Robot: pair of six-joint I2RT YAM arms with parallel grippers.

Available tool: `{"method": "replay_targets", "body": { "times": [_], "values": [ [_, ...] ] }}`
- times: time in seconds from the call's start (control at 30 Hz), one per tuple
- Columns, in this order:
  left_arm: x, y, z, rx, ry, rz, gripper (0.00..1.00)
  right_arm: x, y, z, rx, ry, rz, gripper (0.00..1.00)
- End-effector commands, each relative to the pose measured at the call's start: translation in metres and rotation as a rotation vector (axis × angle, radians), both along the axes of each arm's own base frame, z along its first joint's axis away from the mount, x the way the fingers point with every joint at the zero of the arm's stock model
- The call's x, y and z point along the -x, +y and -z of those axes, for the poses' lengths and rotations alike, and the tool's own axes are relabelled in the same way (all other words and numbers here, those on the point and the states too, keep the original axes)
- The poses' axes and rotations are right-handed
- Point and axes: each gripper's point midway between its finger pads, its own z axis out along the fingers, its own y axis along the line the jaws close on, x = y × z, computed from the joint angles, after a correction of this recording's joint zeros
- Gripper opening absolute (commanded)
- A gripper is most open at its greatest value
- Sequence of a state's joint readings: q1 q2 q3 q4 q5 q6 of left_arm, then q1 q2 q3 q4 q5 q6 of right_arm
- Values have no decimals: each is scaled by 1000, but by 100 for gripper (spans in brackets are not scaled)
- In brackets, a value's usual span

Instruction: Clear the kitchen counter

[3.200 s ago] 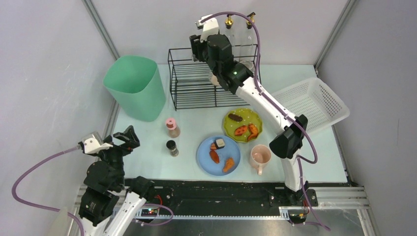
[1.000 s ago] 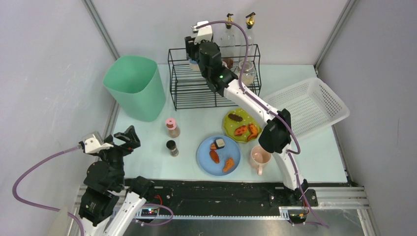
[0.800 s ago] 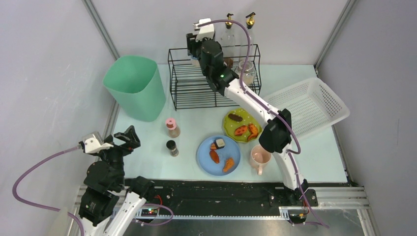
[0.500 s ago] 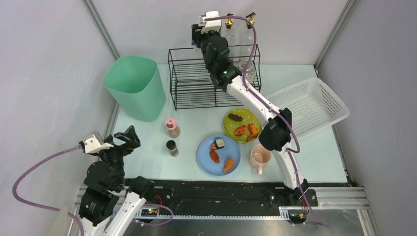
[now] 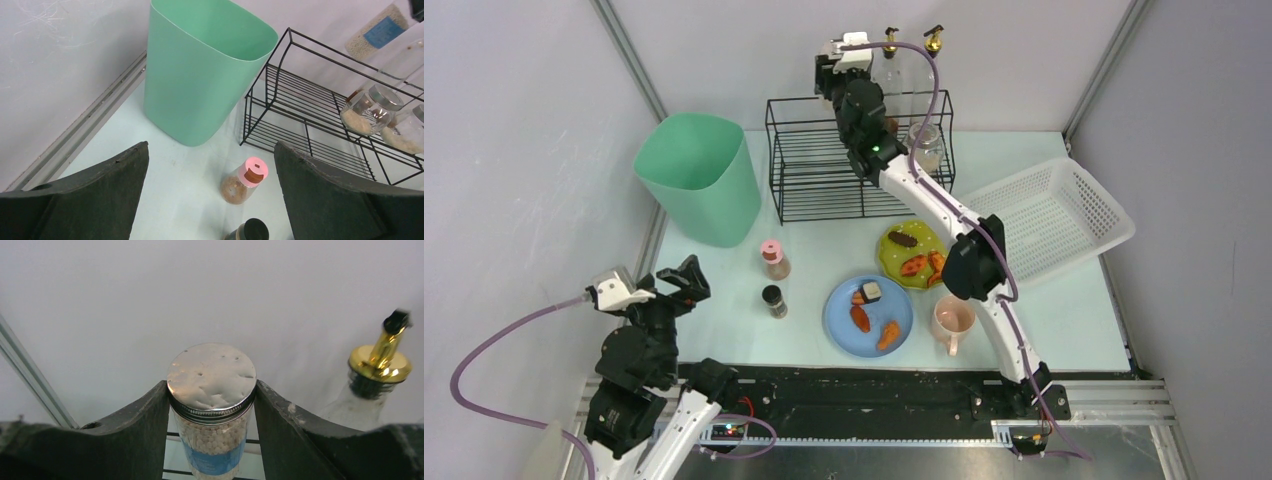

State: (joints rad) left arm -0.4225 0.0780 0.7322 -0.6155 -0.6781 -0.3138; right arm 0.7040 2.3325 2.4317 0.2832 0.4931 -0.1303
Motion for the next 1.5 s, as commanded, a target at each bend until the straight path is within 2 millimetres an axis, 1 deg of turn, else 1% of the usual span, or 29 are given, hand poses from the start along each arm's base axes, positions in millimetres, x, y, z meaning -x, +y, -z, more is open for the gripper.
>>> {"method": "replay_targets", "body": {
  "times": [0.0,0.2,0.4,0.53,0.7,0.8,0.83,0.93,1.07,1.27,1.47],
  "values": [
    [-4,1,-3,8,-4,-18,98,5,-15,-44,-128,-106,5,0],
    [-4,1,-2,7,-1,-19,98,-3,-10,-19,-95,-65,6,0],
    [-5,1,-2,7,-1,-18,98,-6,-3,3,-64,-14,-4,0],
    [-4,0,-3,8,-4,-16,98,-3,-1,13,-42,12,-10,0],
    [-4,0,-3,8,-5,-14,98,-1,2,20,-14,37,-15,0],
    [-4,0,-3,9,-4,-13,98,-4,4,29,10,69,-14,0],
    [-4,0,-2,9,-4,-13,98,-6,5,28,9,70,-13,0],
    [-4,0,-3,10,-5,-12,99,-11,6,42,30,117,-8,0],
    [-5,-1,-3,9,-3,-10,98,-14,3,53,29,157,-5,0],
    [-5,-1,-3,10,-5,-10,98,-18,2,71,46,208,-3,4],
    [-5,-1,-2,9,-4,-11,98,-18,7,86,65,242,-23,7]
  ]
}}
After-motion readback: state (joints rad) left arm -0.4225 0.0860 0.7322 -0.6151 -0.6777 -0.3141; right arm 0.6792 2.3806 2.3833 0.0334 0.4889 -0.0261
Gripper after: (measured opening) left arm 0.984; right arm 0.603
